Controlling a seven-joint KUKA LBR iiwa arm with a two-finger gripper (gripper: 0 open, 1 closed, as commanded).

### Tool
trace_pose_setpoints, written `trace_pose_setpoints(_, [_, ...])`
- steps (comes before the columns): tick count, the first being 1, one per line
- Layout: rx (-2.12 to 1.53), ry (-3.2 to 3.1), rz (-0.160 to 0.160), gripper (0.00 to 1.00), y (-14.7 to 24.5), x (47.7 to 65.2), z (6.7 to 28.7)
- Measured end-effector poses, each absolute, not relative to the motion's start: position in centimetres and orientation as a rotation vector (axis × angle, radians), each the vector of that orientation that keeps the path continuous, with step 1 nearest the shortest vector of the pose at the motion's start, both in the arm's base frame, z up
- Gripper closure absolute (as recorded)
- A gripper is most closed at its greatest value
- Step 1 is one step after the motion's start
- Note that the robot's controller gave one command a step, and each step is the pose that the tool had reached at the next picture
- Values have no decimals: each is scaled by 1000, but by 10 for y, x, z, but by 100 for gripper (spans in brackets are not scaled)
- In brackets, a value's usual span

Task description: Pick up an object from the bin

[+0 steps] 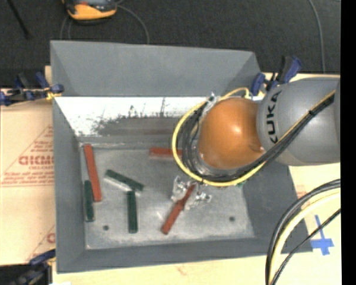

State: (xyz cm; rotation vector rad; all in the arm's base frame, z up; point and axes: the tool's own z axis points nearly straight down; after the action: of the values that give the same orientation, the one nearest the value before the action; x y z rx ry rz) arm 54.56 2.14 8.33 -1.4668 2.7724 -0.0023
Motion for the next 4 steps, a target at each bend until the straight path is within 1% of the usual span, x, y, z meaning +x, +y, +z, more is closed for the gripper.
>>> trace_pose_setpoints(2, [-1467, 2773, -1, 100, 21, 545, 85])
trace_pose_setpoints(3, [-1470, 2782, 6, 100, 22, 543, 96])
trace_pose_setpoints(4, [-1469, 2784, 7, 100, 21, 543, 118])
